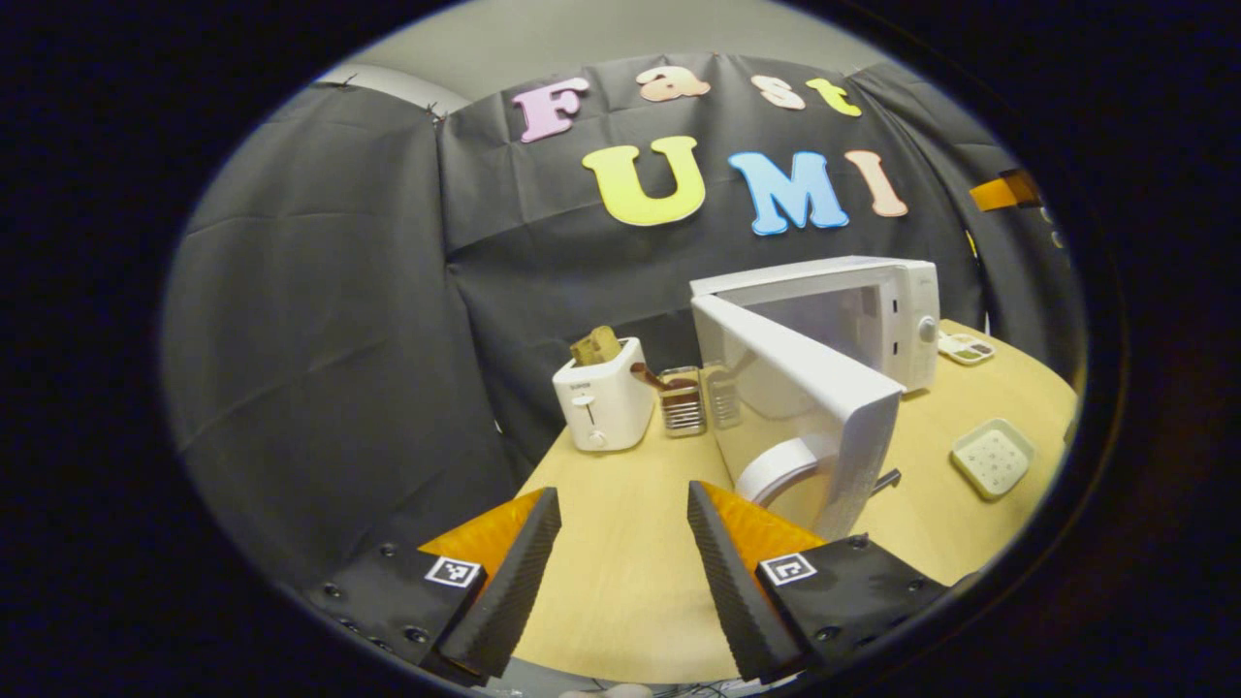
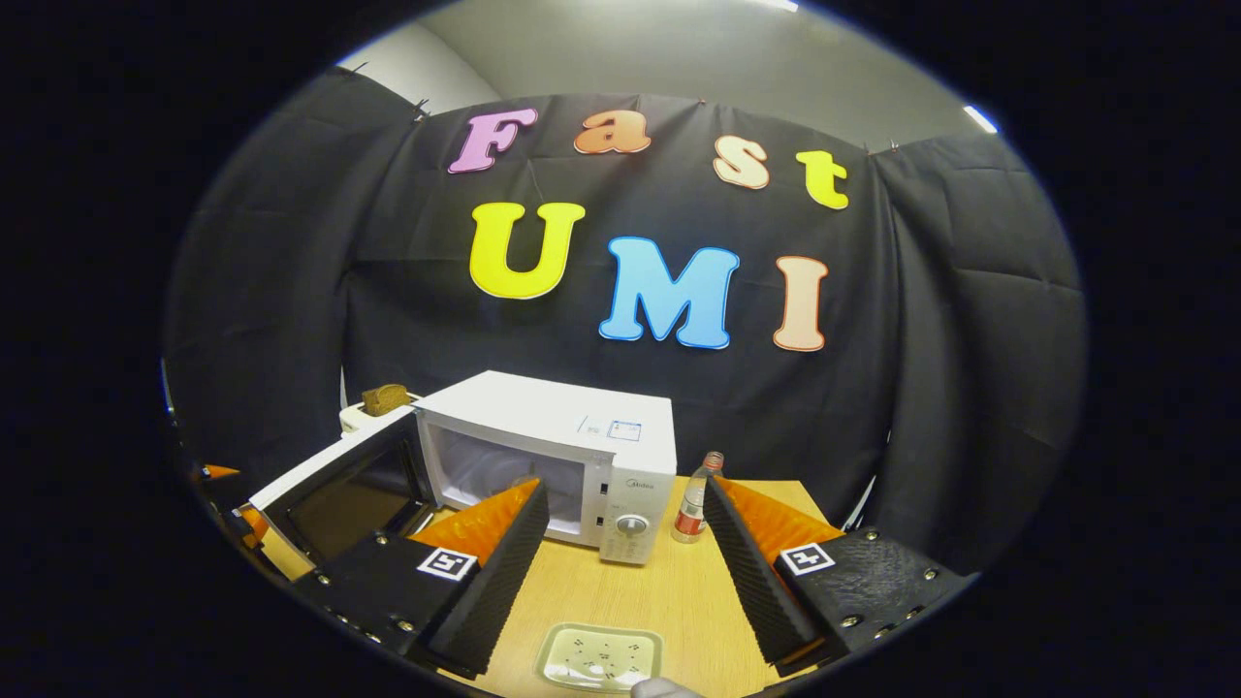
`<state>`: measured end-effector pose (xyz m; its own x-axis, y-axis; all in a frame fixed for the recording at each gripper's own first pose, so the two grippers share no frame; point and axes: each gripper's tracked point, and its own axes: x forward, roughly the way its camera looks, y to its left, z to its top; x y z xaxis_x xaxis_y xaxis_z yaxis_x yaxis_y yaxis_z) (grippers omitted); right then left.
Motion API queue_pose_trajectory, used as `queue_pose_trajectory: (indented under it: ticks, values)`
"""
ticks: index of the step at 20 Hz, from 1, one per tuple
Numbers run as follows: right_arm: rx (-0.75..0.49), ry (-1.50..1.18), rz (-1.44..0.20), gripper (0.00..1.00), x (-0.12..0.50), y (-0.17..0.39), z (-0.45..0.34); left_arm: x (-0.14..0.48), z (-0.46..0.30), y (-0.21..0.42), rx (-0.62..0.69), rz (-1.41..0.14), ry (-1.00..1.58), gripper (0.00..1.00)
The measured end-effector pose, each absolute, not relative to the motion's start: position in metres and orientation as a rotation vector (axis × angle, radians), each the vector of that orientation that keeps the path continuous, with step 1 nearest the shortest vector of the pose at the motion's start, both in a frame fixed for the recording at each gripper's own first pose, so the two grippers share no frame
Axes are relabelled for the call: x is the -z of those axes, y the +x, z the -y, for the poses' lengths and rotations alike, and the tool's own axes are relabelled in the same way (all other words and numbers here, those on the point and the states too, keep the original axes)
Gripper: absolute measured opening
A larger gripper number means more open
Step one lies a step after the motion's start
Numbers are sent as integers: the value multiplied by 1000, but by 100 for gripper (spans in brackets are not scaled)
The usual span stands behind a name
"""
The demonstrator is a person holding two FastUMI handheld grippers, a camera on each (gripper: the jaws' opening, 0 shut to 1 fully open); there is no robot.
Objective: Open the microwave oven with the left hand, put the food in, and close the microwave oven.
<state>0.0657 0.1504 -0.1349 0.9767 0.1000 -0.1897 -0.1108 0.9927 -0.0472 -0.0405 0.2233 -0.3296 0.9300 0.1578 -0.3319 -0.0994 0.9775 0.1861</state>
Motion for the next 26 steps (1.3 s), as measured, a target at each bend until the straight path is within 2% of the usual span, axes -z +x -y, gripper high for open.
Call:
queue_pose_trajectory:
  ticks: [2,8,16,18,20,21,22,23,24,25,26]
  values:
    - [-83,-40,-199,95,138,60,-137,333,-202,-40,-104,-357,156,89]
    - [-60,-41,-216,95,138,40,-95,343,-115,-37,-1,-374,134,89]
    - [-20,-36,-226,95,134,29,-40,345,-2,3,140,-353,140,89]
    - [10,-44,-237,95,137,27,-22,343,14,16,161,-345,143,90]
    - [33,-40,-251,95,140,24,-8,343,29,30,182,-336,147,99]
    - [48,-42,-254,95,140,23,0,342,36,37,192,-330,152,94]
    - [62,-46,-256,95,140,22,9,344,42,45,200,-331,156,94]
    - [76,-45,-263,95,142,19,17,344,48,51,209,-331,155,99]
    - [89,-41,-267,95,143,18,24,344,54,58,217,-328,154,94]
    - [105,-37,-270,95,143,18,32,345,60,65,223,-327,154,95]
    - [119,-34,-269,95,143,17,38,344,66,72,230,-324,155,99]
